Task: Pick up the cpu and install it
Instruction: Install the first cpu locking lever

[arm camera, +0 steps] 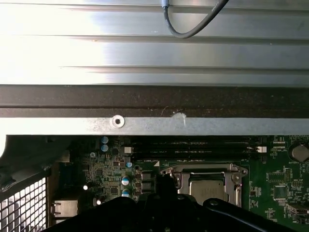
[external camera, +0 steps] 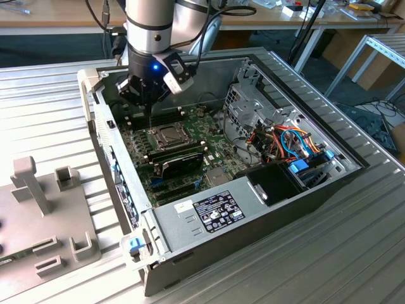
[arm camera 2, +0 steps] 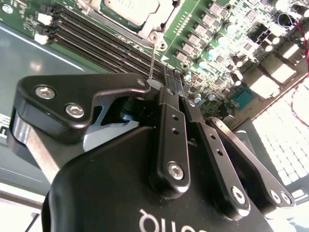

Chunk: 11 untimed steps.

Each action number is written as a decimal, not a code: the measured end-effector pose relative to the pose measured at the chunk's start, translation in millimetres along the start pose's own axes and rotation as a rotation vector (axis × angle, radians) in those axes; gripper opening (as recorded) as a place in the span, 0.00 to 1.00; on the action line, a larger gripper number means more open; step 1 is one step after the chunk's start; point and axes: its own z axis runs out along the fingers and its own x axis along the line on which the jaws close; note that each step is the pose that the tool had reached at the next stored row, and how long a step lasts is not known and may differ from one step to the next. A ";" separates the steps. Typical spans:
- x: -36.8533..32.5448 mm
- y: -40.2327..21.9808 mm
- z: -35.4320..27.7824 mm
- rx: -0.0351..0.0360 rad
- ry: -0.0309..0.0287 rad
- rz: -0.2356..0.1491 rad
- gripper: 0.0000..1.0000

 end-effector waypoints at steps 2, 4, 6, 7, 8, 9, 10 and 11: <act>-4.2 0.0 0.2 0.0000 0.0000 0.000 0.11; -8.3 0.0 0.3 0.0000 0.0000 0.000 0.11; -13.8 0.1 0.6 0.0000 0.0000 0.000 0.11; -17.3 0.1 0.7 0.0000 0.0000 0.000 0.11; -19.7 0.1 0.9 -0.0001 -0.0001 0.000 0.11; -21.3 0.1 0.9 0.0000 0.0000 0.000 0.11; -21.4 0.0 0.9 0.0001 0.0001 0.000 0.11; -21.4 0.1 0.9 0.0000 0.0000 0.000 0.11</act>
